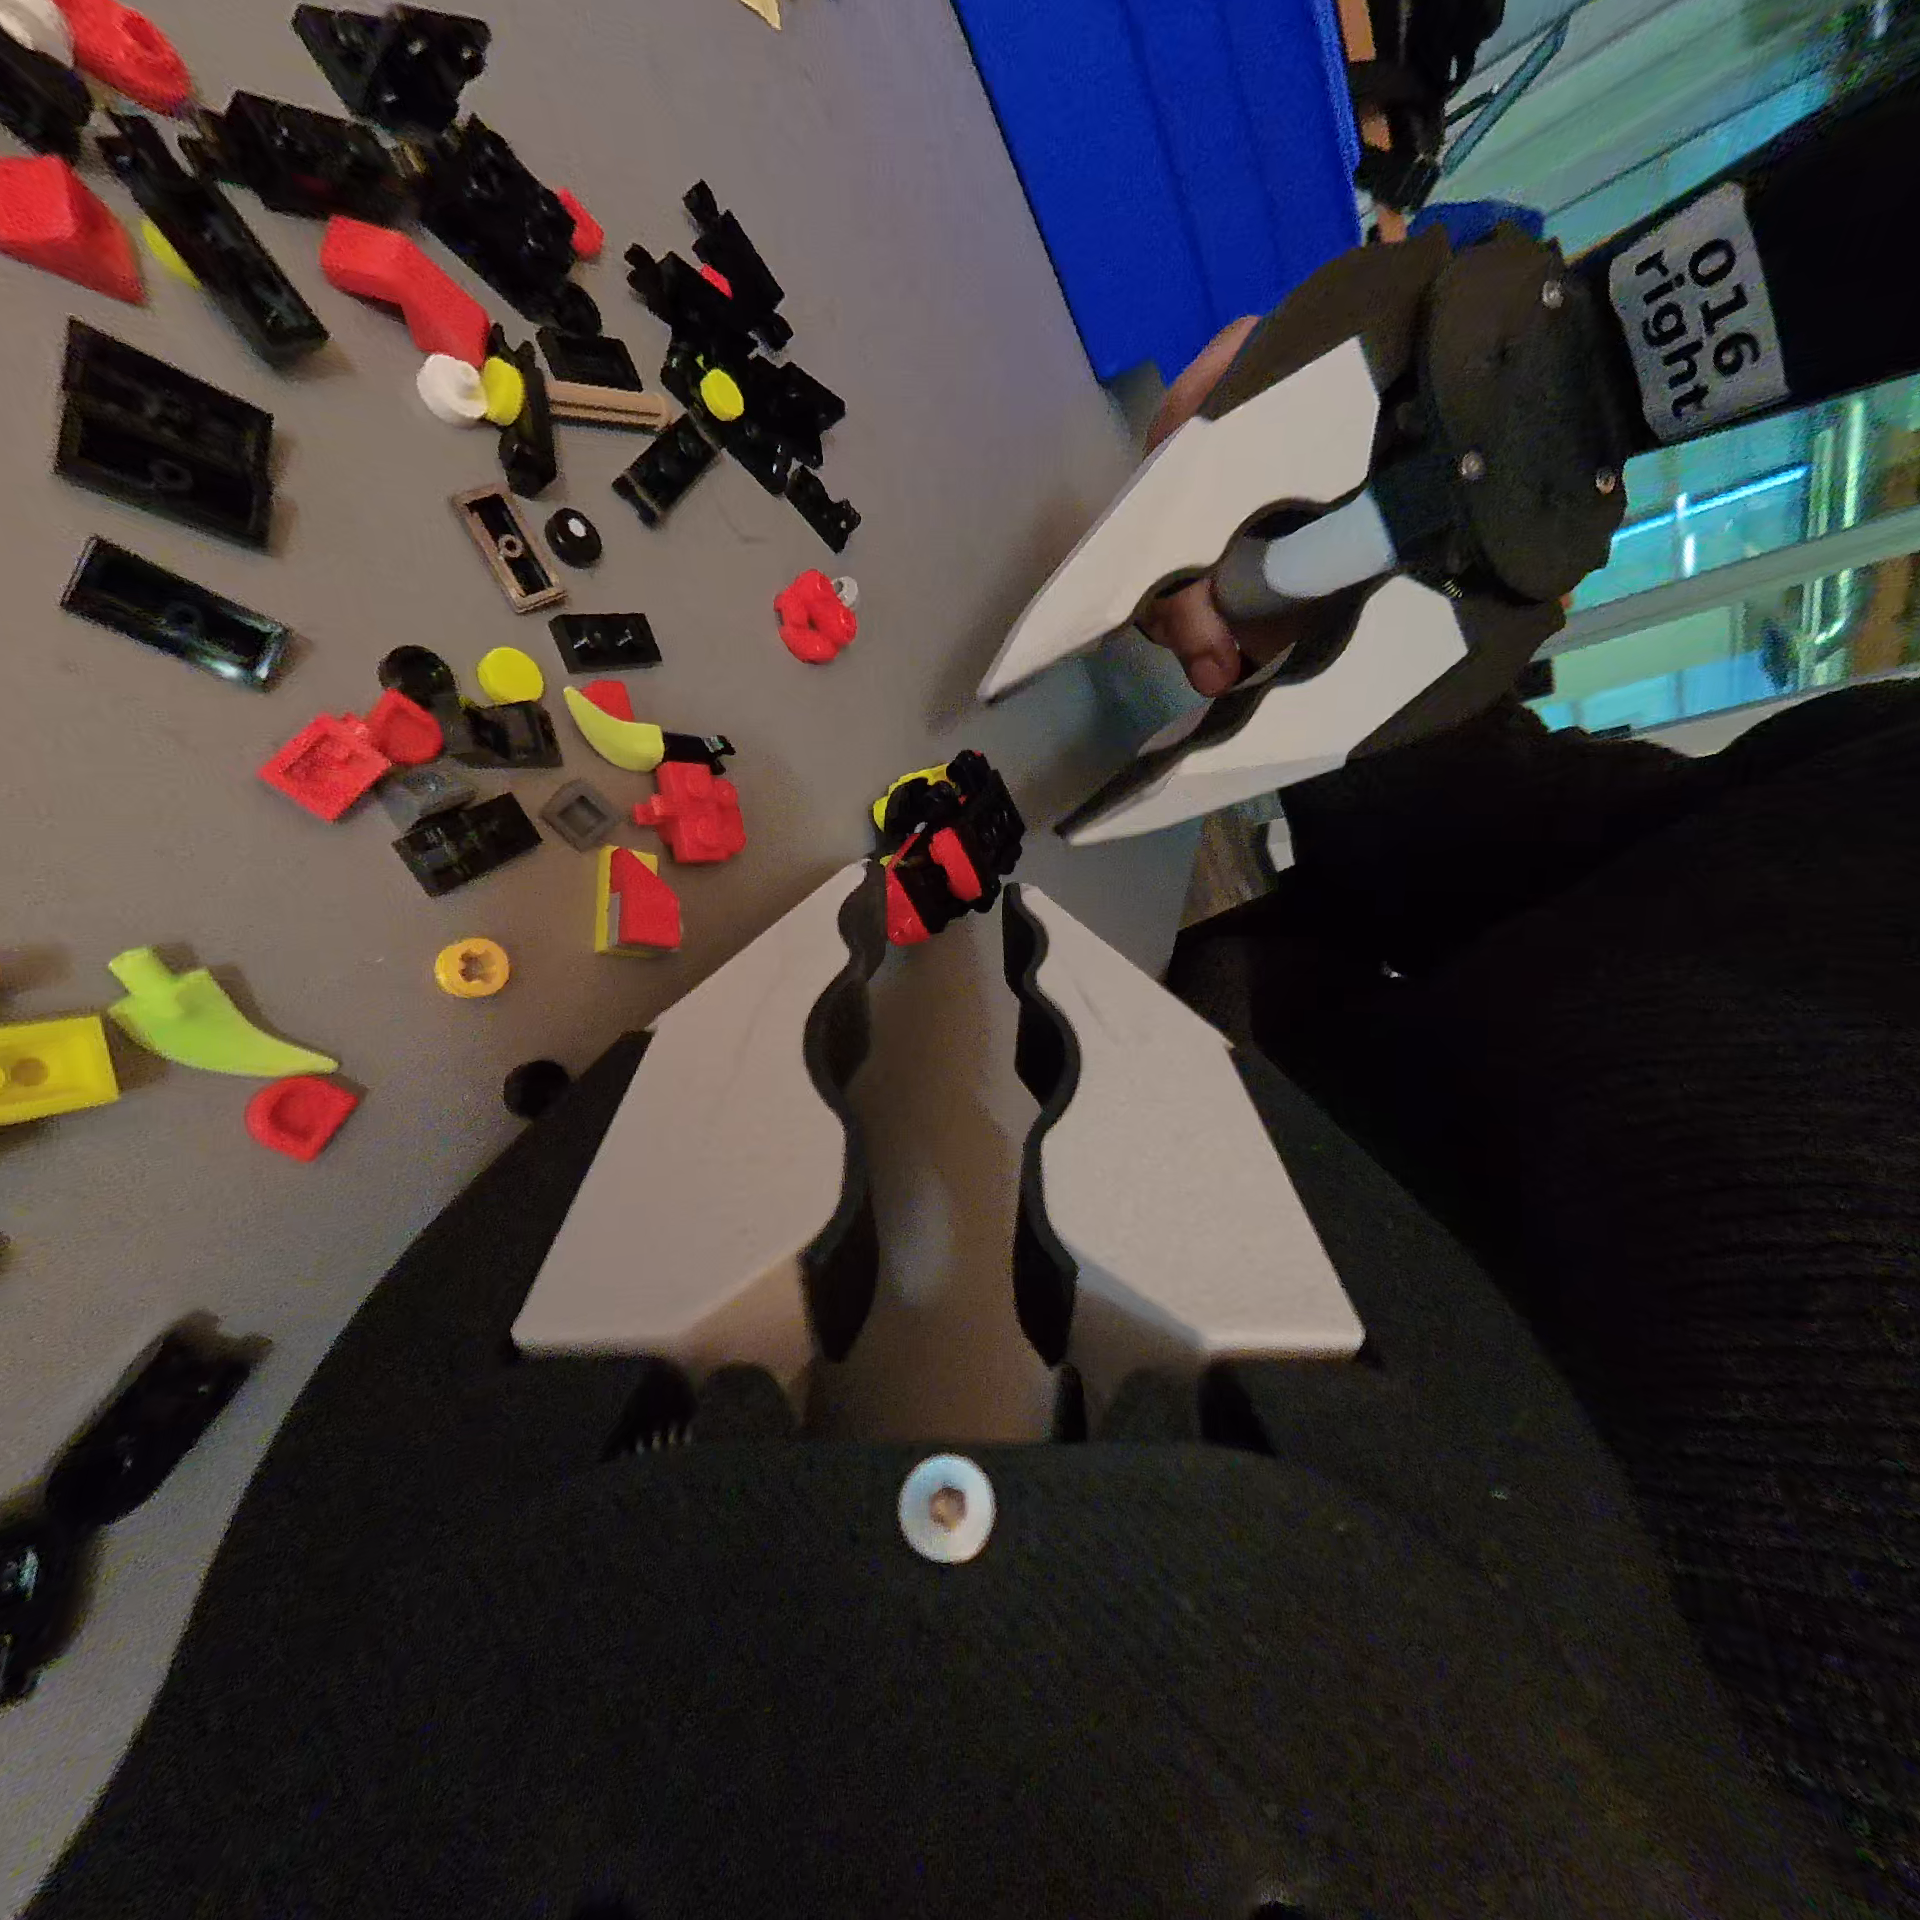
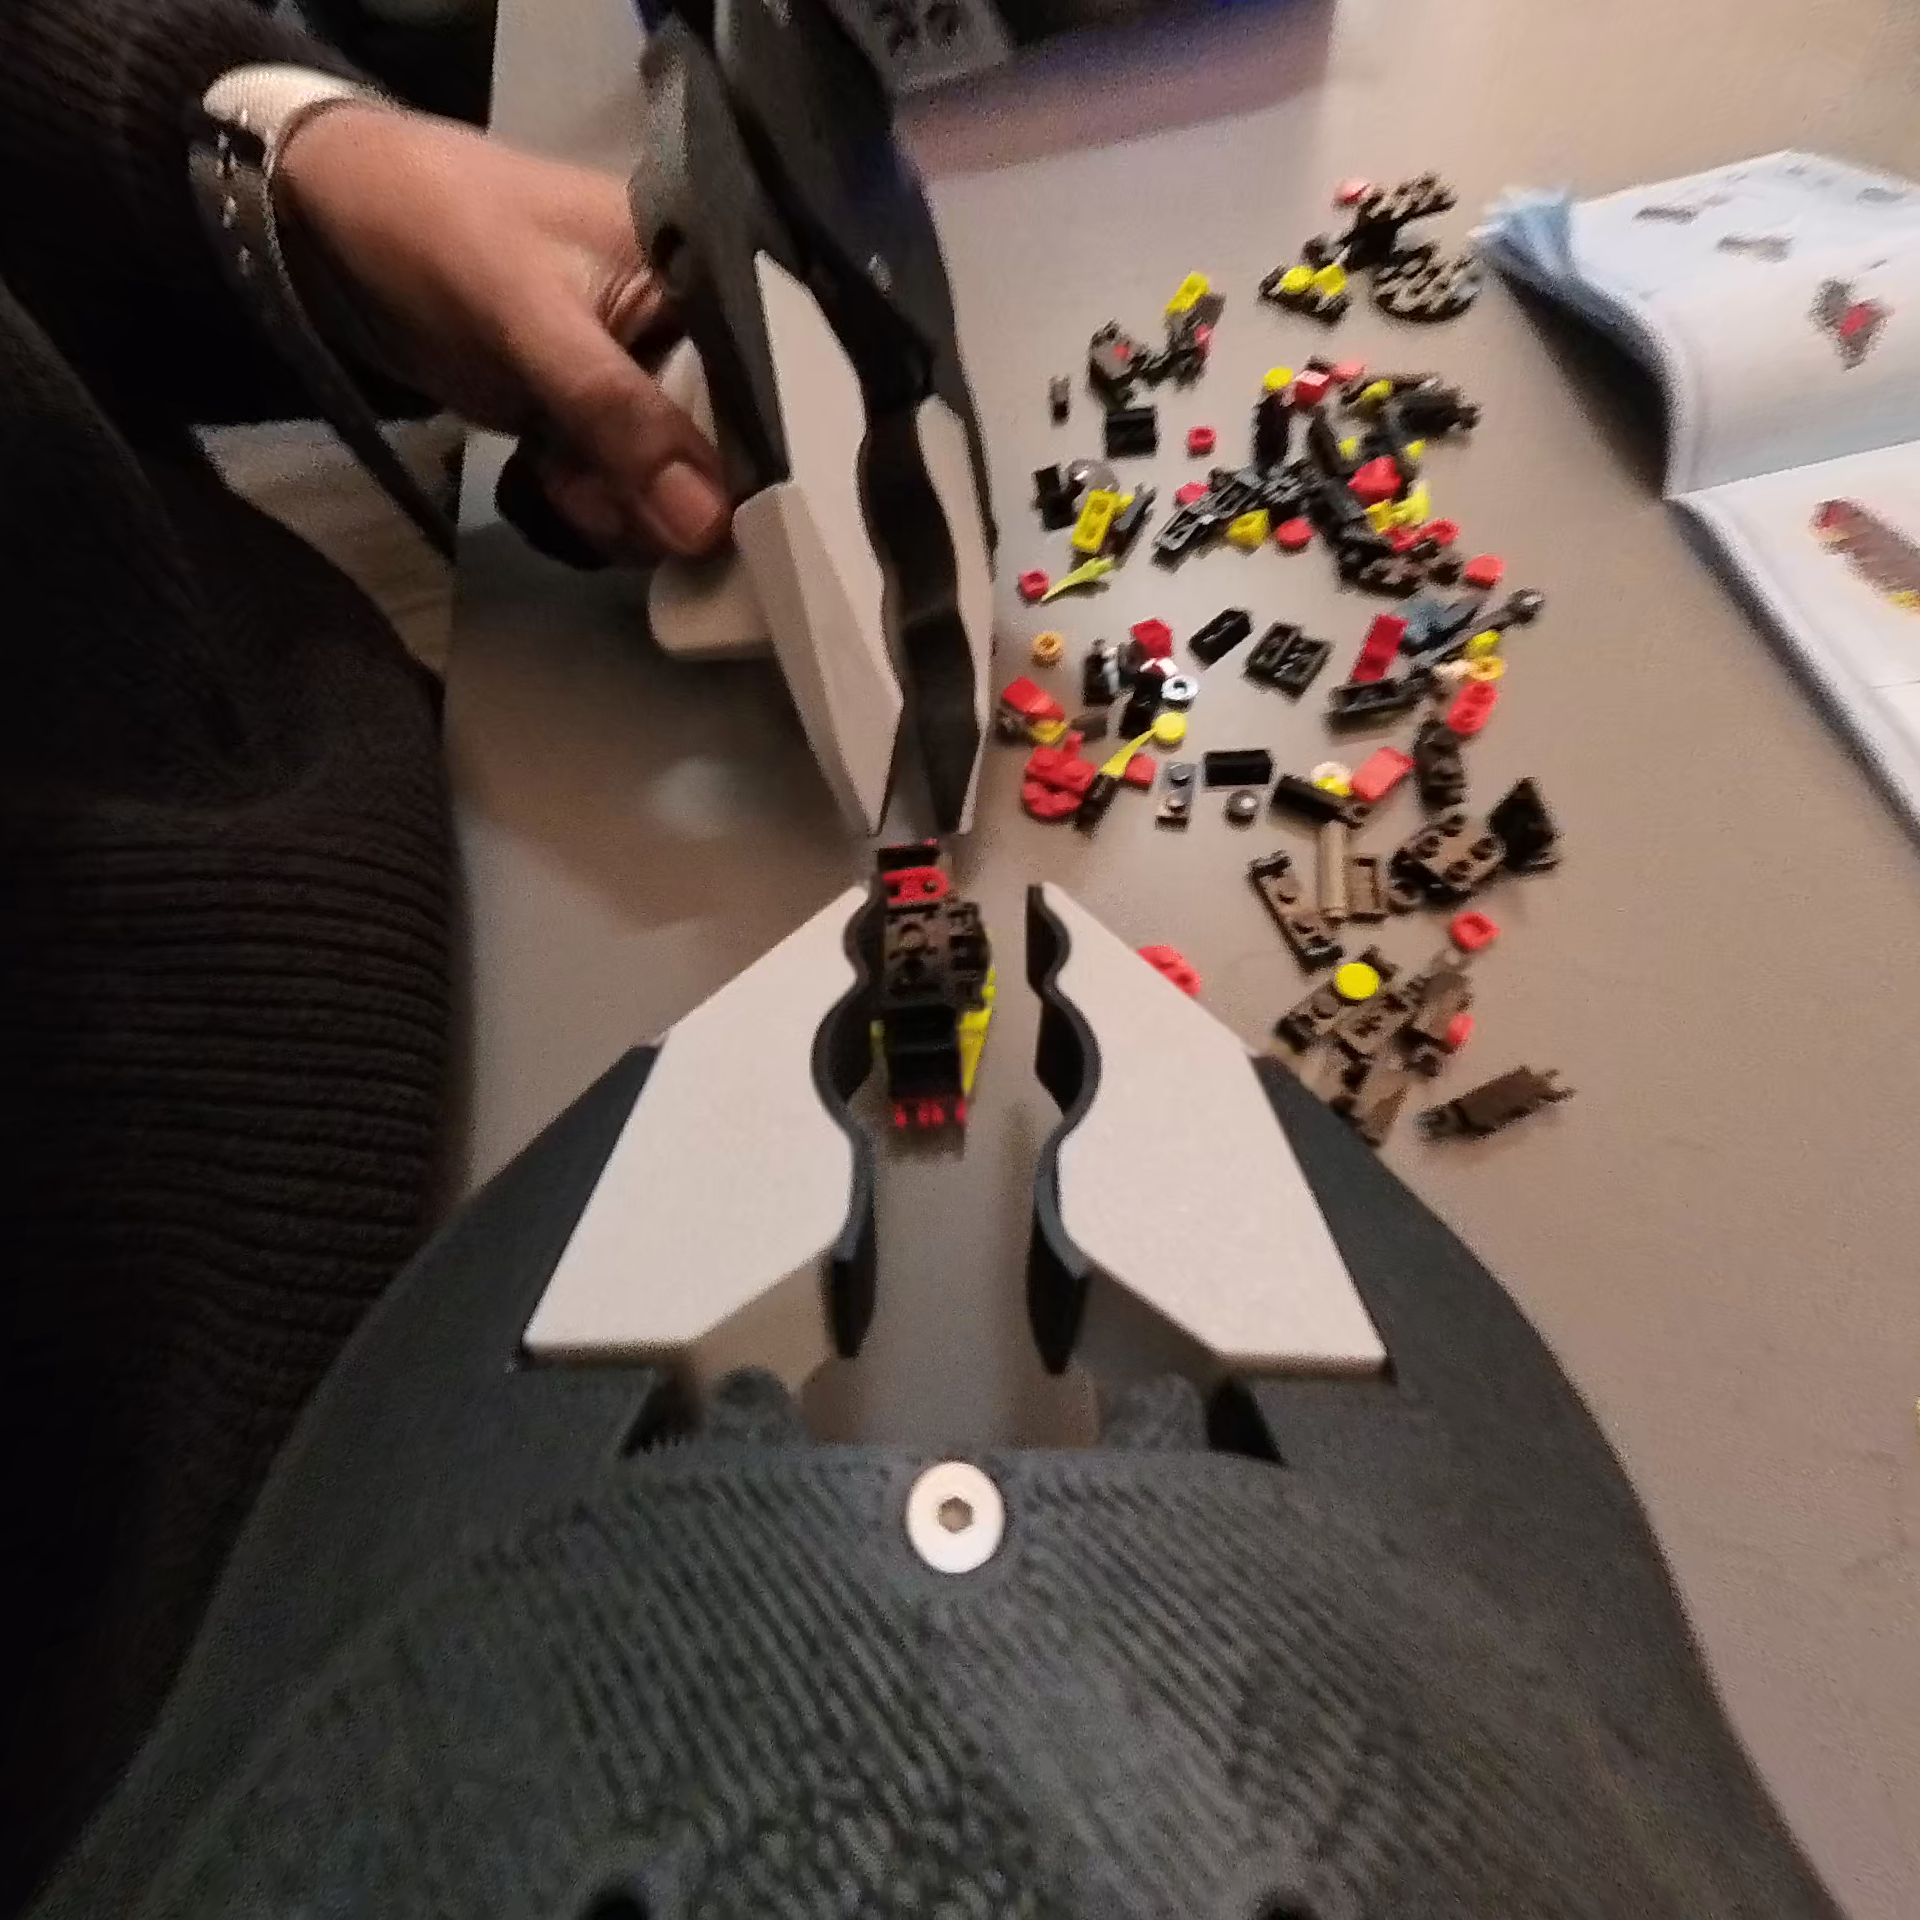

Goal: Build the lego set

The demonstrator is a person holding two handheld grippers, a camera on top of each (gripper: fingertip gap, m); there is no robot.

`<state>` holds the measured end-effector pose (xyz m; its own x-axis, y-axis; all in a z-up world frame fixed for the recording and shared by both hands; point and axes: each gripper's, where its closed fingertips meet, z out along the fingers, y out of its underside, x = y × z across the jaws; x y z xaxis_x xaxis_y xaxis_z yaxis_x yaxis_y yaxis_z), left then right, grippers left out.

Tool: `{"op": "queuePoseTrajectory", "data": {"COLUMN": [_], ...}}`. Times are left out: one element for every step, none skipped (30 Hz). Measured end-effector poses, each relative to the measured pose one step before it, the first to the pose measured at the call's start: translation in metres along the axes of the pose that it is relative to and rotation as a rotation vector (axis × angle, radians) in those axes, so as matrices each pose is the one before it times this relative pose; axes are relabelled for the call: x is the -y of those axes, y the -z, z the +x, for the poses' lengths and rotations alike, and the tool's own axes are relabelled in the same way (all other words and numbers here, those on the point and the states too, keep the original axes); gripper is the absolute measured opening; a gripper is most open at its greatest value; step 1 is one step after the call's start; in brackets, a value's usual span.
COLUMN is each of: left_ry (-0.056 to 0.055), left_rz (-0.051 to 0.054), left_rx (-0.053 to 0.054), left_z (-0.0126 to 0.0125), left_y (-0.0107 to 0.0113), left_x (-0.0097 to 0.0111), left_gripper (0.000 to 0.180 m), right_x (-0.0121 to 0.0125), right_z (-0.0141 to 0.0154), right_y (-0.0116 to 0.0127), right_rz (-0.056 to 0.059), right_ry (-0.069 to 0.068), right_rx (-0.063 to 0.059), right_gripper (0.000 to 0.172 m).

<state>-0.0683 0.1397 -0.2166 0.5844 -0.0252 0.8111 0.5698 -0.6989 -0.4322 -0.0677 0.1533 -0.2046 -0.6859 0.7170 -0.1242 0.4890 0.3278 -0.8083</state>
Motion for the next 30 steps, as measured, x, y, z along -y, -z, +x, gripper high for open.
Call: {"op": "queuePoseTrajectory", "data": {"left_ry": [-0.0180,-0.0189,-0.0197,-0.0196,-0.0179,-0.0141,-0.0104,-0.0071,-0.0043,-0.0001,0.0010,0.0010,-0.0001,-0.0013,-0.0031,-0.0033,-0.0020,-0.0012,-0.0026,-0.0042,-0.0070,-0.0092,-0.0102,-0.0116,-0.0133,-0.0141,-0.0131,-0.0133,-0.0108,-0.0106], "left_rz": [-0.0039,-0.0038,-0.0037,-0.0033,-0.0035,-0.0046,-0.0033,-0.0028,0.0002,-0.0001,0.0005,0.0009,-0.0012,-0.0035,-0.0055,-0.0057,-0.0034,-0.0003,0.0018,0.0050,0.0102,0.0109,0.0069,0.0004,-0.0051,-0.0074,-0.0097,-0.0093,0.0052,0.0015], "left_rx": [0.0096,0.0123,0.0135,0.0142,0.0114,0.0089,0.0077,0.0076,0.0030,0.0013,0.0002,-0.0003,0.0001,0.0040,0.0072,0.0059,0.0018,0.0011,0.0006,0.0000,-0.0045,-0.0097,-0.0068,0.0020,0.0105,0.0138,0.0141,0.0094,0.0019,0.0050], "left_z": [0.00017,-0.00014,-0.00022,-0.00045,0.00005,0.00002,-0.00009,-0.00067,-0.00017,-0.00019,-0.00009,-0.00002,-0.00003,-0.00046,-0.00089,-0.00072,-0.00005,0.00011,0.00030,0.00042,0.00135,0.00241,0.00206,0.00092,-0.00046,-0.00083,-0.00098,-0.00026,0.00093,0.00029], "left_y": [-0.00051,-0.00050,-0.00051,-0.00058,-0.00070,-0.00077,-0.00064,-0.00031,-0.00011,0.00001,-0.00003,0.00001,-0.00016,-0.00015,-0.00036,-0.00034,-0.00034,-0.00011,0.00003,0.00025,0.00045,0.00019,-0.00014,-0.00065,-0.00090,-0.00116,-0.00142,-0.00128,0.00000,0.00021], "left_x": [-0.00038,-0.00032,-0.00041,-0.00039,-0.00040,-0.00058,-0.00035,-0.00040,0.00011,-0.00001,0.00007,0.00005,-0.00012,-0.00058,-0.00091,-0.00093,-0.00058,0.00000,0.00030,0.00091,0.00179,0.00203,0.00148,0.00025,-0.00073,-0.00116,-0.00150,-0.00126,0.00106,0.00050], "left_gripper": [0.020,0.020,0.020,0.020,0.020,0.020,0.021,0.021,0.021,0.021,0.021,0.021,0.021,0.021,0.021,0.021,0.021,0.020,0.021,0.021,0.021,0.021,0.021,0.021,0.022,0.021,0.020,0.020,0.018,0.016], "right_x": [-0.00398,-0.00377,-0.00326,-0.00281,-0.00213,-0.00098,0.00023,0.00019,0.00007,0.00007,-0.00001,-0.00001,-0.00014,-0.00003,0.00001,0.00002,-0.00001,-0.00007,-0.00005,-0.00002,0.00002,0.00007,0.00022,0.00024,0.00027,0.00025,0.00024,-0.00004,-0.00010,-0.00009], "right_z": [-0.00277,-0.00163,-0.00052,0.00017,-0.00018,-0.00079,-0.00120,-0.00096,-0.00092,-0.00058,-0.00014,0.00000,0.00016,-0.00003,0.00011,0.00007,-0.00007,-0.00005,-0.00030,-0.00013,-0.00021,-0.00020,-0.00027,-0.00070,-0.00073,-0.00069,-0.00060,-0.00023,0.00007,0.00023], "right_y": [-0.00264,-0.00239,-0.00196,-0.00151,-0.00121,-0.00096,-0.00053,-0.00038,-0.00023,-0.00003,0.00004,0.00011,0.00017,0.00019,0.00018,0.00003,-0.00003,-0.00002,0.00000,-0.00003,-0.00010,-0.00003,-0.00023,-0.00026,-0.00040,-0.00040,-0.00030,-0.00009,0.00014,0.00004], "right_rz": [-0.0261,-0.0275,-0.0254,-0.0214,-0.0167,-0.0090,-0.0012,-0.0001,0.0000,0.0005,0.0002,-0.0006,-0.0015,-0.0012,-0.0010,-0.0011,-0.0004,0.0004,0.0008,0.0007,0.0006,0.0005,0.0002,0.0004,0.0008,0.0006,0.0001,-0.0013,-0.0012,0.0009], "right_ry": [0.0125,0.0192,0.0224,0.0210,0.0160,0.0087,0.0010,-0.0015,-0.0001,-0.0005,-0.0012,-0.0001,0.0022,0.0036,0.0029,0.0019,-0.0002,-0.0025,-0.0039,-0.0043,-0.0027,-0.0006,0.0005,0.0008,0.0004,0.0005,0.0014,0.0015,0.0004,-0.0021], "right_rx": [0.0100,-0.0009,-0.0095,-0.0126,-0.0085,-0.0011,0.0042,0.0042,0.0051,0.0039,0.0009,-0.0001,-0.0011,-0.0020,-0.0024,-0.0015,-0.0001,0.0016,0.0032,0.0033,0.0022,0.0012,0.0013,0.0025,0.0030,0.0028,0.0016,-0.0001,-0.0014,-0.0012], "right_gripper": [0.026,0.026,0.027,0.028,0.028,0.028,0.028,0.028,0.026,0.024,0.023,0.023,0.022,0.022,0.022,0.022,0.022,0.022,0.022,0.022,0.022,0.022,0.022,0.022,0.022,0.022,0.022,0.022,0.022,0.022]}}
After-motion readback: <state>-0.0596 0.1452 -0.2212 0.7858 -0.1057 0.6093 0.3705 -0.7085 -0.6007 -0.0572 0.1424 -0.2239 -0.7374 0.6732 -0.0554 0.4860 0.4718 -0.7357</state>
